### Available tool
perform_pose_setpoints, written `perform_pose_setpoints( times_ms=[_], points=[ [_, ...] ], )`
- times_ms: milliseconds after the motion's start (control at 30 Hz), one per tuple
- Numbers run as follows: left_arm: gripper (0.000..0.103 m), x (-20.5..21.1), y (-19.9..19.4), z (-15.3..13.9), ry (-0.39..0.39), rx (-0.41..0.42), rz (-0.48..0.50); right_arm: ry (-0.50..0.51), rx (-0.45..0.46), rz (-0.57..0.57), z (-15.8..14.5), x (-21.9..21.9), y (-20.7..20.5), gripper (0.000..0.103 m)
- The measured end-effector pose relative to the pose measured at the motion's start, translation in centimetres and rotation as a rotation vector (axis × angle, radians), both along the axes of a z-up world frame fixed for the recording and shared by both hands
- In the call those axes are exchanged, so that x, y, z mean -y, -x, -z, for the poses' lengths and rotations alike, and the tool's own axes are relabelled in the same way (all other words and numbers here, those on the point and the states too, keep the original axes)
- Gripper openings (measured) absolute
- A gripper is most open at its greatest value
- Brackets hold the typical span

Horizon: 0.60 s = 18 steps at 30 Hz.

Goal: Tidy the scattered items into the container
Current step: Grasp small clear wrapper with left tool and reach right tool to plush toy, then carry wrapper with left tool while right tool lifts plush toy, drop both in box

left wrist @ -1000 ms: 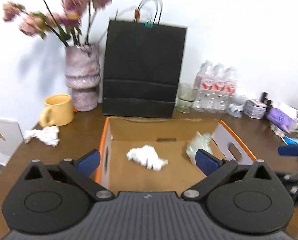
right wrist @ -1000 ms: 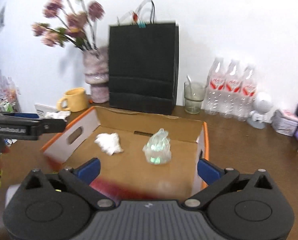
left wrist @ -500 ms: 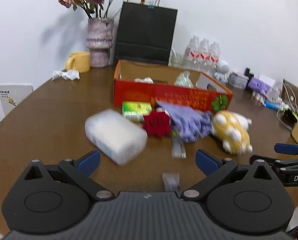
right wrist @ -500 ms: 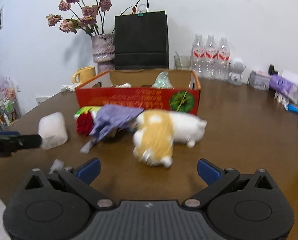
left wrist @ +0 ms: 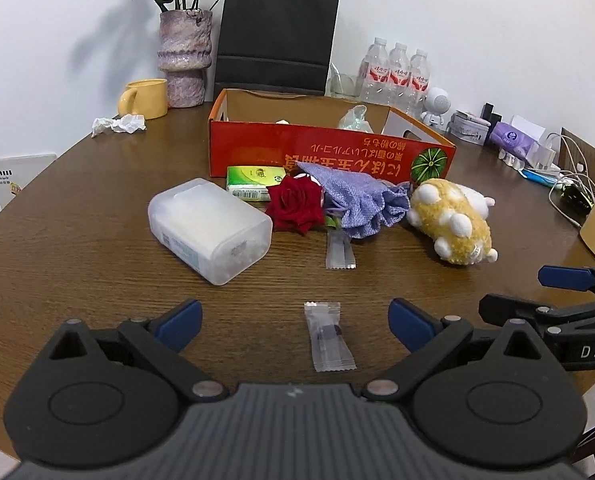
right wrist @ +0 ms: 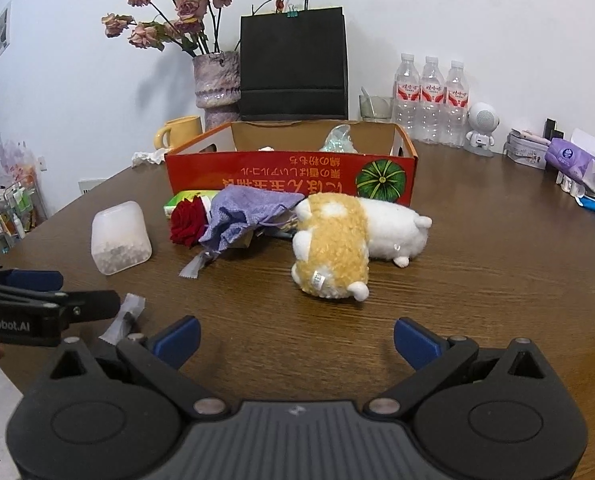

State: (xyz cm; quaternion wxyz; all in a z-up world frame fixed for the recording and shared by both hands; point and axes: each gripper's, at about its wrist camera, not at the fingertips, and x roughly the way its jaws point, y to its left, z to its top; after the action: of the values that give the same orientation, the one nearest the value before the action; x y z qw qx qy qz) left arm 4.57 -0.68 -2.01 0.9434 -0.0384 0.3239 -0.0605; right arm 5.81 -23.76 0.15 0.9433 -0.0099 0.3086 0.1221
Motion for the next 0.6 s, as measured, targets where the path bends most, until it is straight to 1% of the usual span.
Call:
perform_pose_setpoints(
  times_ms=[67, 100, 133, 167, 233, 267, 300, 367, 433, 500, 533, 567, 600],
  points=[
    [0.098, 0.1, -0.1, 0.1, -0.003, -0.011, 0.001, -0.001, -0.006, 0.002, 0.2, 0.0, -0.1, 0.103],
    [0.091, 0.2, -0.2, 0.1, -0.004, -0.016, 0.002, -0.002, -0.009, 0.004, 0.2, 0.1, -0.1, 0.103],
    [0.081, 0.3, -0.3, 0.2, -0.011, -0.024, 0.002, -0.002, -0.011, 0.005, 0.3, 0.1, -0.2, 0.103],
    [0.076, 0.5, -0.5, 0.3, -0.023, -0.037, 0.002, -0.002, -0.012, 0.008, 0.3, 0.1, -0.3, 0.103],
    [0.060, 0.9, -1.0, 0.7, -0.033, -0.074, 0.013, 0.006, -0.010, 0.012, 0.4, 0.0, -0.6, 0.103],
    [0.057, 1.1, -1.3, 1.0, -0.040, -0.094, 0.021, 0.014, -0.004, 0.012, 0.4, 0.0, -0.8, 0.103],
    [0.056, 1.5, -1.3, 1.1, -0.064, -0.092, 0.024, 0.024, 0.004, 0.013, 0.3, -0.2, -1.2, 0.103],
    [0.047, 1.9, -1.4, 1.1, -0.078, -0.089, 0.027, 0.044, 0.015, 0.024, 0.2, -0.5, -2.2, 0.103],
    [0.028, 2.0, -1.7, 1.2, -0.089, -0.081, 0.022, 0.051, 0.023, 0.033, 0.2, -0.6, -3.7, 0.103],
    [0.021, 2.1, -2.0, 1.3, -0.088, -0.076, 0.024, 0.056, 0.021, 0.047, 0.2, -0.8, -5.4, 0.100],
    [0.020, 2.1, -2.1, 1.3, -0.089, -0.073, 0.024, 0.055, 0.014, 0.057, 0.4, -0.7, -6.3, 0.095],
    [0.020, 2.1, -2.2, 1.3, -0.088, -0.071, 0.025, 0.050, 0.003, 0.063, 0.5, -0.7, -7.1, 0.094],
    [0.020, 2.1, -2.2, 1.3, -0.088, -0.069, 0.028, 0.041, -0.012, 0.065, 0.8, -0.6, -8.0, 0.088]
  ],
)
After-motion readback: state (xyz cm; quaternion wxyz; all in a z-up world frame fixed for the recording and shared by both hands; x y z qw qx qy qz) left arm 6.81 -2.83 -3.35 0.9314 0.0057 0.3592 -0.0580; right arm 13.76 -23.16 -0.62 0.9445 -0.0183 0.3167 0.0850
